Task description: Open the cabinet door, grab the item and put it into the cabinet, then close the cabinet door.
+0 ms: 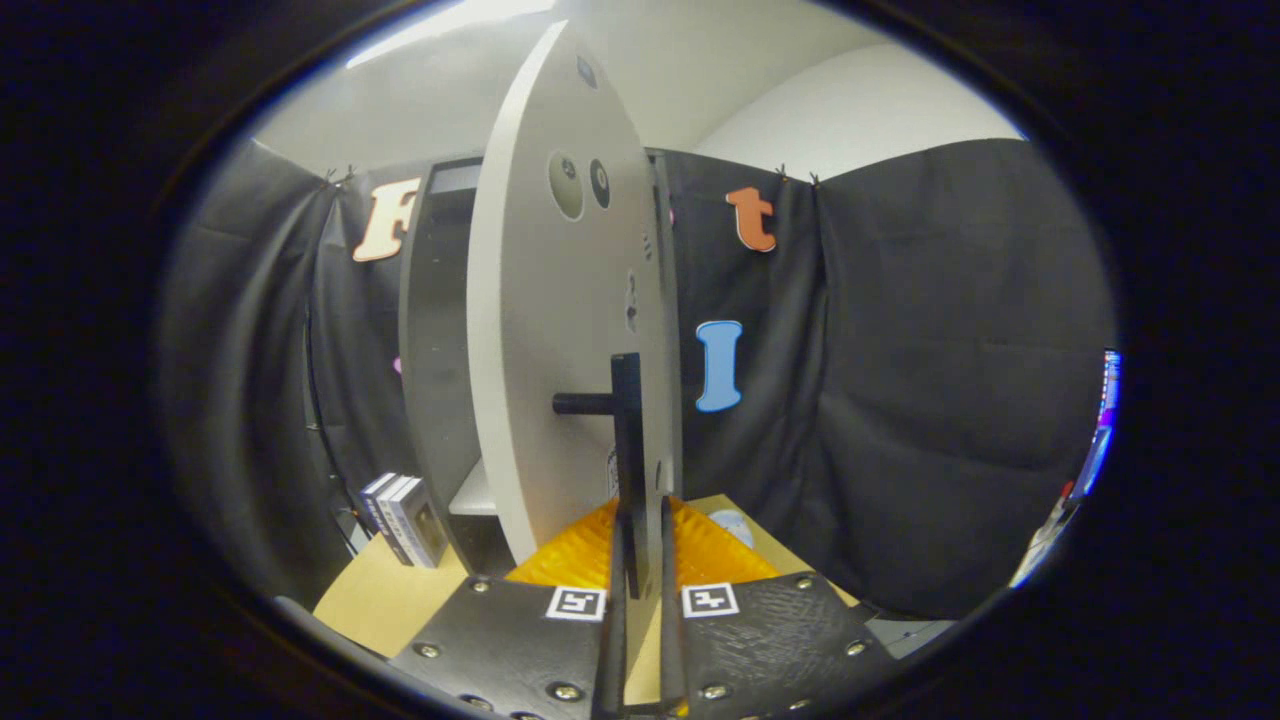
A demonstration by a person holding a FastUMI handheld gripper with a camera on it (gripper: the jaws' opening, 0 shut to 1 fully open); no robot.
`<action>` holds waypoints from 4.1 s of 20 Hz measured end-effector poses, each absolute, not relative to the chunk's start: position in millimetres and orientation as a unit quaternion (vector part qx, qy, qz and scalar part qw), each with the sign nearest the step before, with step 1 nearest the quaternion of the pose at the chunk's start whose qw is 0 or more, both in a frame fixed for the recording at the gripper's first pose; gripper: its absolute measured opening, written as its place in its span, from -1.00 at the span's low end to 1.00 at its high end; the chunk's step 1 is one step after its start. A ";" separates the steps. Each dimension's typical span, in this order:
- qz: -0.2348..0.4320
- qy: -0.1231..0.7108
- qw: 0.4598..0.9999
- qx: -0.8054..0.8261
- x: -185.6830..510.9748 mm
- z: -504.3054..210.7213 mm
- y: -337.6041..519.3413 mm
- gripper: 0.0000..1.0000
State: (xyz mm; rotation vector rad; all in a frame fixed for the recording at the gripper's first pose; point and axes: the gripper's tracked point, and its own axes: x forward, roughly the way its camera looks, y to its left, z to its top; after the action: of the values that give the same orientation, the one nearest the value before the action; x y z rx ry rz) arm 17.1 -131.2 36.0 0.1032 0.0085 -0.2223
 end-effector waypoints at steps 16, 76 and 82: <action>-0.054 0.011 0.997 0.051 17.7 34.9 -240.7 -0.95; 0.084 0.215 0.968 0.096 88.4 -279.0 90.1 0.73; 0.084 0.269 0.954 0.100 106.7 -349.2 100.4 0.81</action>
State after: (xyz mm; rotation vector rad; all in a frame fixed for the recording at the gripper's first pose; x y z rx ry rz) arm 106.7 100.4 -349.2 0.2034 0.5459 0.1716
